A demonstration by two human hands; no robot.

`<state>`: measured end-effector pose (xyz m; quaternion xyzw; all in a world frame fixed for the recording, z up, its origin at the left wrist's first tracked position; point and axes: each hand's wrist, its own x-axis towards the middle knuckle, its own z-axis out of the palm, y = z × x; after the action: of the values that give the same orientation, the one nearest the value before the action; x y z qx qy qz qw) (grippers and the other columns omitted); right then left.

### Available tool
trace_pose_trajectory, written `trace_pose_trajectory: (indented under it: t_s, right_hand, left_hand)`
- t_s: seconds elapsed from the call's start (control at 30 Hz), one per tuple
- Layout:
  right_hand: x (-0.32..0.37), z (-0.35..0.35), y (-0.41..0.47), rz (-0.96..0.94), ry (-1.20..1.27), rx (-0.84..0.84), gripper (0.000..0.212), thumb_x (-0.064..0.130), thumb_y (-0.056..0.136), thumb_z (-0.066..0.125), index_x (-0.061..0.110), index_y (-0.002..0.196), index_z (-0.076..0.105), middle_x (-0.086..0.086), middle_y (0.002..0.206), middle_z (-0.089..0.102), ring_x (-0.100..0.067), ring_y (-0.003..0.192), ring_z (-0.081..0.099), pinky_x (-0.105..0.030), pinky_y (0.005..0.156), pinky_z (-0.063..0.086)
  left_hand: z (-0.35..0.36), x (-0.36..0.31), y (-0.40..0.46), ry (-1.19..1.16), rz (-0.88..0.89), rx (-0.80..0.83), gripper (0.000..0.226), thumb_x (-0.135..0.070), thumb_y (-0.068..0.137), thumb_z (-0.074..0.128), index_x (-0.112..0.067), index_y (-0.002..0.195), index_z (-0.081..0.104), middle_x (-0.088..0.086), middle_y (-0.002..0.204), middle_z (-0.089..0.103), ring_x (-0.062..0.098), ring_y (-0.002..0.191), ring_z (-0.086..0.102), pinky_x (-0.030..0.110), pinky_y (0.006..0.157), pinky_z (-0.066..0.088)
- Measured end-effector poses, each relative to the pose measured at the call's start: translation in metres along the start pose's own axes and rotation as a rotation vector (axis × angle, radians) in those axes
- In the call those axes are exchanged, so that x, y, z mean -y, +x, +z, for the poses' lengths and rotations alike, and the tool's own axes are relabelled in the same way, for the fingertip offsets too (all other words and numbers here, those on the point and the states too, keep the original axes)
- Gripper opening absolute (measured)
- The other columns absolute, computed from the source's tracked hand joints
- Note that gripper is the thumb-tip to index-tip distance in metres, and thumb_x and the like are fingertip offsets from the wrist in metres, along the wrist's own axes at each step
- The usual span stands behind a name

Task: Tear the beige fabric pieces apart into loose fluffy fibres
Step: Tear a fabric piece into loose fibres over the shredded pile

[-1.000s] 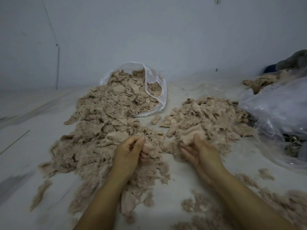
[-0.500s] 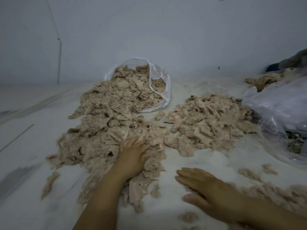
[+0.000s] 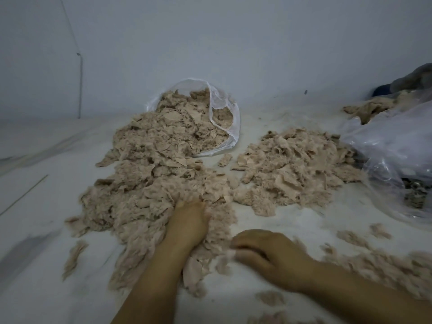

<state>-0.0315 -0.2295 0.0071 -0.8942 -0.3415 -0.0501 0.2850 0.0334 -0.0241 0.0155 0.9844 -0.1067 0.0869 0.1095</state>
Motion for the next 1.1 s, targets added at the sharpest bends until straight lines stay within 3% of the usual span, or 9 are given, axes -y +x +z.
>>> trace_pose_trajectory:
  t_s: [0.1, 0.23, 0.43, 0.6, 0.7, 0.8, 0.93, 1.03, 1.1]
  right_hand:
    - [-0.022, -0.021, 0.01, 0.19, 0.08, -0.094, 0.024, 0.029, 0.099, 0.049, 0.021, 0.112, 0.067, 0.009, 0.113, 0.066, 0.0, 0.102, 0.054, -0.012, 0.09, 0.039]
    - [-0.04, -0.033, 0.047, 0.382, -0.031, -0.093, 0.034, 0.018, 0.099, 0.047, 0.019, 0.132, 0.056, 0.001, 0.138, 0.052, -0.017, 0.128, 0.045, -0.018, 0.102, 0.029]
    - [-0.015, 0.003, 0.066, 0.304, 0.035, -0.1, 0.026, 0.032, 0.091, 0.06, 0.018, 0.114, 0.063, 0.001, 0.105, 0.057, -0.011, 0.1, 0.05, -0.017, 0.079, 0.033]
    - [-0.011, 0.005, 0.05, 0.268, -0.03, -0.062, 0.011, 0.02, 0.093, 0.058, 0.01, 0.093, 0.062, -0.002, 0.095, 0.045, -0.024, 0.099, 0.046, -0.026, 0.084, 0.034]
    - [-0.009, -0.005, 0.026, 0.227, 0.007, -0.001, 0.014, 0.018, 0.091, 0.059, 0.019, 0.079, 0.054, 0.006, 0.09, 0.045, -0.016, 0.093, 0.043, -0.015, 0.085, 0.03]
    - [-0.012, -0.017, -0.002, 0.29, 0.054, -0.018, 0.022, 0.02, 0.089, 0.062, 0.028, 0.072, 0.053, 0.014, 0.085, 0.05, -0.006, 0.087, 0.046, -0.008, 0.079, 0.031]
    - [-0.014, -0.029, -0.003, 0.544, 0.747, -0.347, 0.026, 0.01, 0.093, 0.058, 0.014, 0.067, 0.056, 0.006, 0.056, 0.055, -0.005, 0.05, 0.05, -0.013, 0.051, 0.041]
    - [-0.012, -0.034, 0.009, 0.685, 1.135, -0.349, 0.015, 0.013, 0.096, 0.053, 0.004, 0.085, 0.059, -0.012, 0.07, 0.054, -0.015, 0.054, 0.052, -0.022, 0.046, 0.046]
    - [-0.01, -0.033, 0.014, 0.703, 1.254, -0.306, 0.027, 0.024, 0.098, 0.051, 0.001, 0.095, 0.064, -0.017, 0.08, 0.06, -0.02, 0.062, 0.06, -0.027, 0.048, 0.05]
  left_hand:
    - [-0.003, -0.003, 0.003, 0.021, -0.068, -0.021, 0.03, -0.028, 0.097, 0.044, -0.01, 0.116, 0.058, 0.007, 0.121, 0.059, 0.022, 0.111, 0.053, 0.027, 0.099, 0.028]
    - [-0.013, -0.01, -0.002, -0.182, -0.144, -0.025, 0.032, -0.021, 0.097, 0.045, -0.01, 0.124, 0.058, 0.012, 0.121, 0.062, 0.025, 0.112, 0.055, 0.025, 0.094, 0.036]
    - [-0.022, -0.007, -0.003, -0.543, -0.188, -0.022, 0.035, -0.01, 0.097, 0.045, -0.017, 0.129, 0.057, 0.004, 0.133, 0.057, 0.019, 0.122, 0.051, 0.026, 0.102, 0.036]
    - [-0.014, -0.013, -0.001, 0.04, 0.323, 0.013, 0.035, -0.032, 0.099, 0.037, -0.031, 0.131, 0.051, -0.01, 0.142, 0.046, 0.019, 0.137, 0.029, 0.041, 0.115, 0.013]
    - [-0.004, -0.004, 0.005, 0.212, 0.125, 0.247, 0.047, -0.039, 0.103, 0.021, -0.027, 0.148, 0.024, -0.007, 0.158, 0.017, 0.018, 0.146, 0.006, 0.05, 0.116, -0.004]
    - [-0.002, 0.002, 0.007, 0.211, 0.059, 0.16, 0.045, -0.037, 0.103, 0.022, -0.027, 0.147, 0.028, -0.009, 0.157, 0.019, 0.015, 0.146, 0.007, 0.047, 0.116, -0.004]
    - [-0.003, -0.014, -0.002, -0.274, 0.248, -0.072, 0.039, -0.041, 0.095, 0.048, -0.024, 0.13, 0.055, -0.011, 0.138, 0.05, 0.01, 0.138, 0.032, 0.032, 0.116, 0.017]
    - [-0.01, -0.045, -0.01, -0.859, 0.135, 0.211, 0.055, -0.051, 0.076, 0.065, -0.031, 0.126, 0.055, -0.023, 0.114, 0.058, -0.007, 0.106, 0.057, 0.005, 0.083, 0.043]
    - [-0.005, -0.059, -0.009, -1.037, 0.05, 0.187, 0.027, -0.03, 0.078, 0.073, -0.028, 0.104, 0.065, -0.015, 0.094, 0.066, -0.003, 0.082, 0.064, 0.008, 0.068, 0.047]
